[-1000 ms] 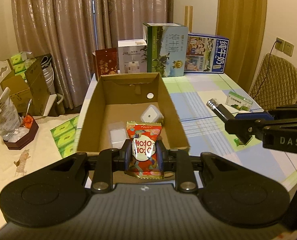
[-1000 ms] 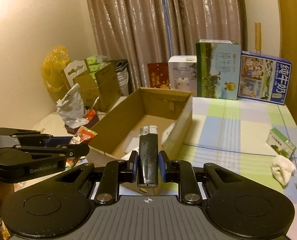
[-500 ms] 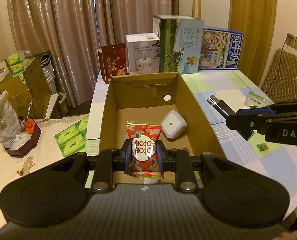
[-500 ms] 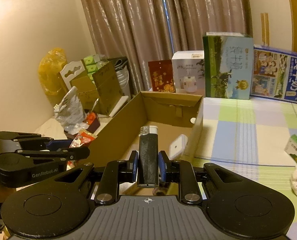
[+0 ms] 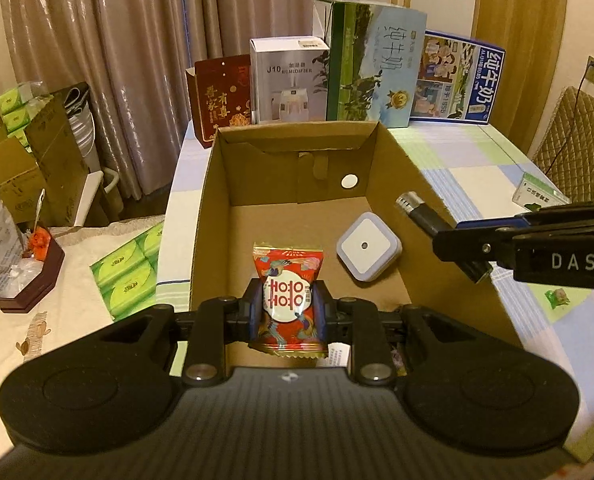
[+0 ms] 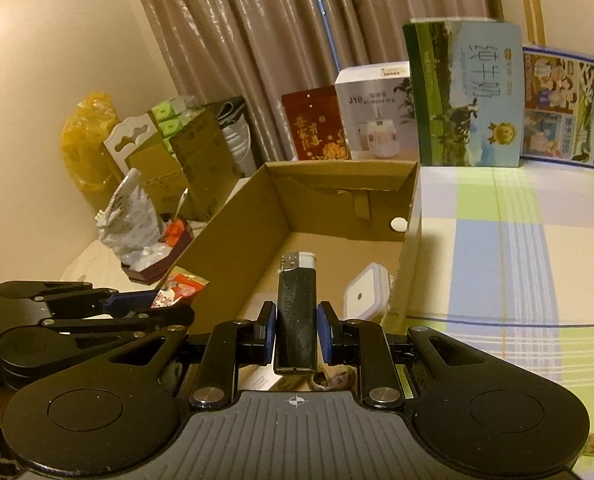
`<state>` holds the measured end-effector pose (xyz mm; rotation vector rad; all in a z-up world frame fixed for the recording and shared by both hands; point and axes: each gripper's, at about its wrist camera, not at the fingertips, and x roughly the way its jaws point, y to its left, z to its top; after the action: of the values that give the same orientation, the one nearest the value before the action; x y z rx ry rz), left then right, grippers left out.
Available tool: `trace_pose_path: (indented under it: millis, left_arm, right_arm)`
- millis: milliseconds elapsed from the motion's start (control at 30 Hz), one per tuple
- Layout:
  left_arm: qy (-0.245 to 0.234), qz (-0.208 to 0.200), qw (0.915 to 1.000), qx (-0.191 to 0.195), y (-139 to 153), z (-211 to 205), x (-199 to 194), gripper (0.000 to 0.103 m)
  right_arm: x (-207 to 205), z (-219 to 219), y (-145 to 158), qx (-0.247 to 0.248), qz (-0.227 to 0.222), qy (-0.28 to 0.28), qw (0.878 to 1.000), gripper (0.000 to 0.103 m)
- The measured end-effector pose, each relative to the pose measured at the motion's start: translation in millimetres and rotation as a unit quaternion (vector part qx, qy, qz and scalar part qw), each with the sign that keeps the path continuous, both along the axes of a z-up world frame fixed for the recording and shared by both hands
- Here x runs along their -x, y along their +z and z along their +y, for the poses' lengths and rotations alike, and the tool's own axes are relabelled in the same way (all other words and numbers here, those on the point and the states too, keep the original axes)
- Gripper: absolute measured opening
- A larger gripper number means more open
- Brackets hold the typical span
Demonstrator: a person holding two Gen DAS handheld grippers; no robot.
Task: Organize objects
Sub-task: 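Lower the candy packet with the left tool while the right tool lowers the lighter into the box, then open both tools to release the lighter and candy packet into the box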
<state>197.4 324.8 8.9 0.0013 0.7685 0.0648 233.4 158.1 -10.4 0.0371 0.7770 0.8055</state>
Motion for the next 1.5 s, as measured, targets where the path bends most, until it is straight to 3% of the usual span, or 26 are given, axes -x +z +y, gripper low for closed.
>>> trace_pose_path:
  millis: [33,67,100,133,167,400,600,1133,1500]
  left_arm:
    - [0.001,-0.002,1.0,0.001,-2.1,0.9,-2.4,0.027]
    - [0.004,-0.004,1.0,0.001,-3.5,2.9,-3.8,0.038]
    - [0.009,-0.005,0.9999,0.002,-5.2,4.3,-4.4,0.041]
    - [0.013,-0.008,0.9999,0.003,-5.9,5.4,-3.7,0.042]
    - [0.017,-0.01,0.9998,0.004,-6.0,6.5,-2.0,0.042]
    - [0.037,-0.022,0.9989,0.021,5.1,1.3,25.4,0.044]
    - [0.055,-0.042,0.9968,0.04,26.9,-20.4,60.2,0.054]
    - [0.067,-0.079,0.9917,0.076,59.3,-123.3,137.9,0.101]
    - [0.062,-0.069,0.9921,0.085,52.2,-186.4,163.0,0.102]
  right_arm:
    - [-1.5,0.4,-1.6,-0.005,0.0,0.0,1.0,0.019]
    - [-3.1,-0.6,-2.8,-0.01,0.001,-0.002,1.0,0.021]
    - [-4.0,-3.3,-3.5,-0.017,0.001,-0.006,1.0,0.036]
    - [-3.5,-7.8,-3.3,-0.027,-0.001,-0.011,1.0,0.057]
    - [-1.6,-10.8,-1.9,-0.033,-0.005,-0.015,0.999,0.062]
    - [16.1,-45.3,9.9,-0.036,-0.011,-0.036,0.999,0.064]
    - [51.6,-89.5,27.4,-0.036,-0.023,-0.056,0.998,0.071]
    - [128.9,-192.3,57.3,-0.006,-0.058,-0.088,0.994,0.101]
    - [152.6,-253.1,53.7,0.005,-0.054,-0.121,0.991,0.101]
